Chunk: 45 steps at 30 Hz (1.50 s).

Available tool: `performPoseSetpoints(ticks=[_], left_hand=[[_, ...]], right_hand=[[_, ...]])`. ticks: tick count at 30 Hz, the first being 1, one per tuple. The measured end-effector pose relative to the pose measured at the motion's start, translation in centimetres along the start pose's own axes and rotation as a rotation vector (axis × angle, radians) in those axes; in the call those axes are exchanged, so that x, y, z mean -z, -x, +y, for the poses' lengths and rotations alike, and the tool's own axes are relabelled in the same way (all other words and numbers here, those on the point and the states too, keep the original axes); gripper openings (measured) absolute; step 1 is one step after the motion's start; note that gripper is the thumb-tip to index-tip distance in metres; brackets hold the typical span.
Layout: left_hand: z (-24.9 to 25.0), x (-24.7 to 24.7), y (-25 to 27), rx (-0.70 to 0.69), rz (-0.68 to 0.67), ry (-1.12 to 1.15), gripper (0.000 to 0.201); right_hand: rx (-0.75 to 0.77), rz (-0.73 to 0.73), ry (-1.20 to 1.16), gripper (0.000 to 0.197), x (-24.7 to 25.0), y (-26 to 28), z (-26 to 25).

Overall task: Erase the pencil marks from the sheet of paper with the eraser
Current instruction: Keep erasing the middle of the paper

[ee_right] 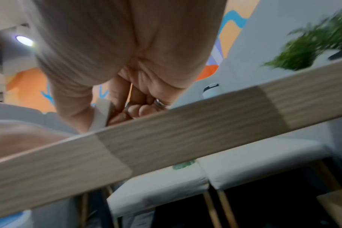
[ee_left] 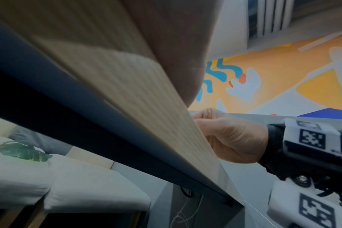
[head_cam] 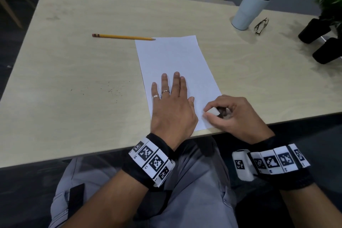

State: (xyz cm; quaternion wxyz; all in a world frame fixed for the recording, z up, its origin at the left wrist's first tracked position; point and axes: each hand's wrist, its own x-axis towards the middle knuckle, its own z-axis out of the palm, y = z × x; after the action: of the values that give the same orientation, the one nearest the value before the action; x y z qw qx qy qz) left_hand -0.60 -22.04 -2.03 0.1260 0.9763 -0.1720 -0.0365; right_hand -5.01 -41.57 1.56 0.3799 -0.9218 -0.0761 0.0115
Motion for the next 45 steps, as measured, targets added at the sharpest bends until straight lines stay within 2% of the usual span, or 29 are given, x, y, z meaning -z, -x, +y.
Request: performPoseSetpoints(ticks=[2,5,7,12,16,21,26,31,35,41,45], left_hand=[[0.0,0.0,0.0,-0.002,0.005,-0.009,0.067],[0.0,-0.1,0.0,0.002,0.011,0.003,0.066],[0.0,0.0,0.1,0.004,0.02,0.005,0.066],[0.0,0.0,0.1,-0.004,0.003,-0.021,0.066],[0.0,-0.3,0.0,0.003,0.025,0.005,0.066],[-0.1,-0.4,0.0,-0.007,0.026,0.006,0.068],[-0.2,-0.5,0.0,-0.01,0.041,0.02,0.069],[-0.1,-0.4,0.0,-0.018,0.031,0.011,0.071],[-0.2,-0.4,0.0,-0.016,0.043,0.033,0.069],[-0.1,-0.3,0.1,-0.02,0.028,0.021,0.07],[-0.2,-0.4,0.0,-0.012,0.038,0.032,0.069]], right_hand=[[0.038,-0.023,0.001,0.013,-0.9,-0.2,-0.1],[-0.048,0.053,-0.017,0.018,1.1,-0.5,1.5],[-0.035,0.097,-0.002,0.016,1.5,-0.8,1.3],[0.061,-0.006,0.049,0.011,-1.1,-1.5,-0.1],[-0.029,0.106,-0.003,0.019,1.2,-1.8,2.5],[0.086,0.034,0.089,0.01,-1.3,-2.2,0.3],[-0.017,0.155,0.053,0.024,1.0,-2.3,2.6],[0.087,0.046,0.087,0.01,-1.8,-2.3,-0.3],[-0.019,0.162,0.066,0.013,0.5,-2.4,2.4],[0.134,0.047,0.182,0.005,-2.2,-2.5,-0.5],[0.028,0.154,0.162,0.009,-0.3,-2.7,1.6]])
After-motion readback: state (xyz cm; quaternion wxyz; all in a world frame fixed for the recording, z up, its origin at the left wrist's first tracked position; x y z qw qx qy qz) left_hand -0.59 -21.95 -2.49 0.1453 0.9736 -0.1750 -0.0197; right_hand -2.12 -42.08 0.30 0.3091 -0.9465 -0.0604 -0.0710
